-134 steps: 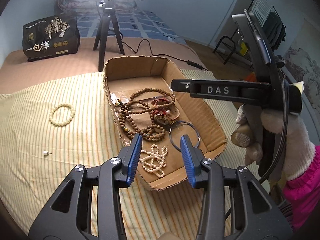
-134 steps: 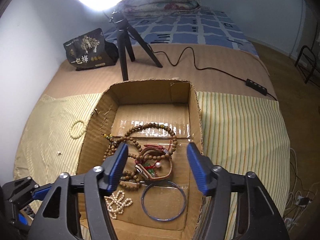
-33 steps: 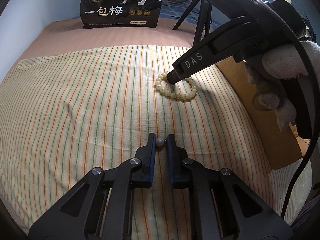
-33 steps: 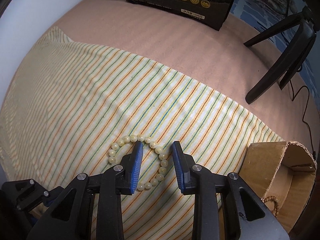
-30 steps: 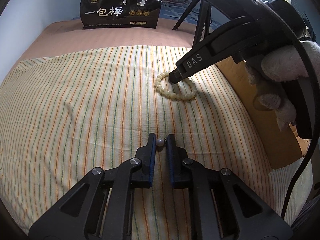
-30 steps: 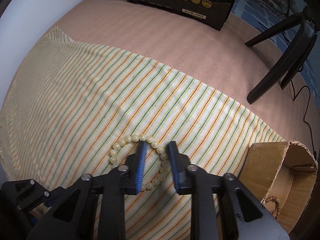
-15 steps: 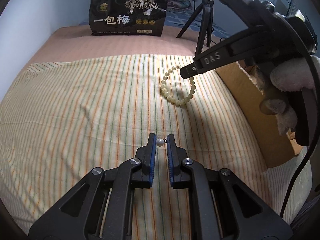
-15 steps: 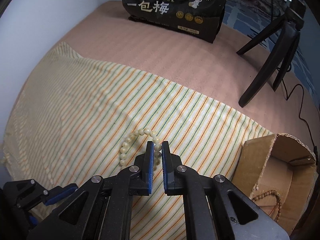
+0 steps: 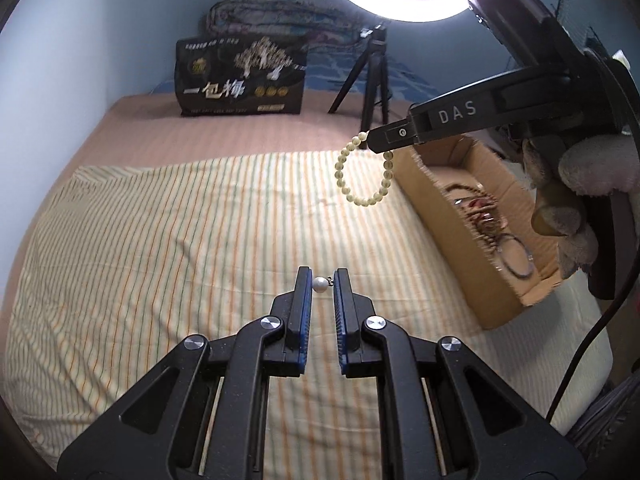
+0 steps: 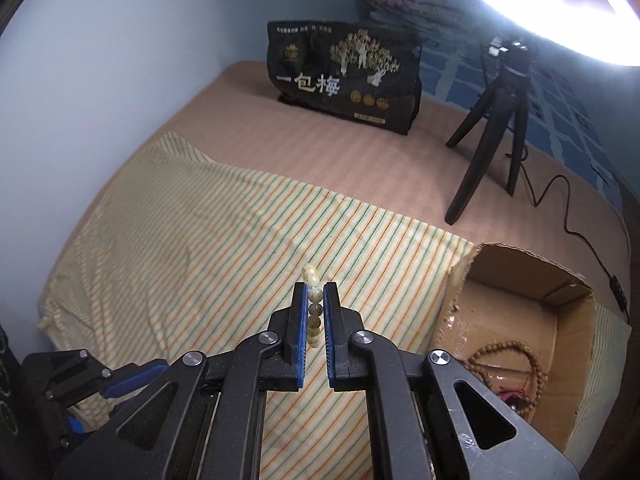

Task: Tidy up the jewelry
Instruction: 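Carry the pearl earring and cream bracelet into the cardboard box with both tools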

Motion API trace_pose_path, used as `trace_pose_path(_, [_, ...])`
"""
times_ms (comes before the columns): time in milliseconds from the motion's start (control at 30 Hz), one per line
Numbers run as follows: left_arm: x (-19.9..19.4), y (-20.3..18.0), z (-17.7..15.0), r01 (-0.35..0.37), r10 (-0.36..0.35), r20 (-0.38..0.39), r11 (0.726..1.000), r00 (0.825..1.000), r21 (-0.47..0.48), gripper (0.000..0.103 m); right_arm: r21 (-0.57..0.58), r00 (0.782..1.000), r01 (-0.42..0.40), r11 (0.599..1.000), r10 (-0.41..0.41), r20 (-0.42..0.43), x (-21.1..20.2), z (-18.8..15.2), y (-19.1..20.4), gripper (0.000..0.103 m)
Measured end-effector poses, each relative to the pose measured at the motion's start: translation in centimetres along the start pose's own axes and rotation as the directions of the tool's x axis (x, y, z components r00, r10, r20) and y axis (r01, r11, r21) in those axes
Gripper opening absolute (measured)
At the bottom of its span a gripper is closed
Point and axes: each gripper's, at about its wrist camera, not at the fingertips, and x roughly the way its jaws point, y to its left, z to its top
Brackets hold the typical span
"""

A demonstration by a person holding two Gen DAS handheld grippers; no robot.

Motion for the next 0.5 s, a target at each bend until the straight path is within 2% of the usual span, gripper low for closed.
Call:
trace_pose_path(267, [-2.4,-4.1,1.5,0.048,-0.051,0.052,0.997,0.997,0.063,0.009,0.022,0.997,-0.001,1.000,-0.001,0.078,-5.1,-1.8,-1.4,0.006])
trace_pose_path(500, [-3.2,-7.7,2.2,0.093,-0.100,0.064,0.990,0.993,0.108,0.009,0.074,0.990,0.013,0.997,-0.023,0.140,-8.8,-3.7,-4.3,0.006])
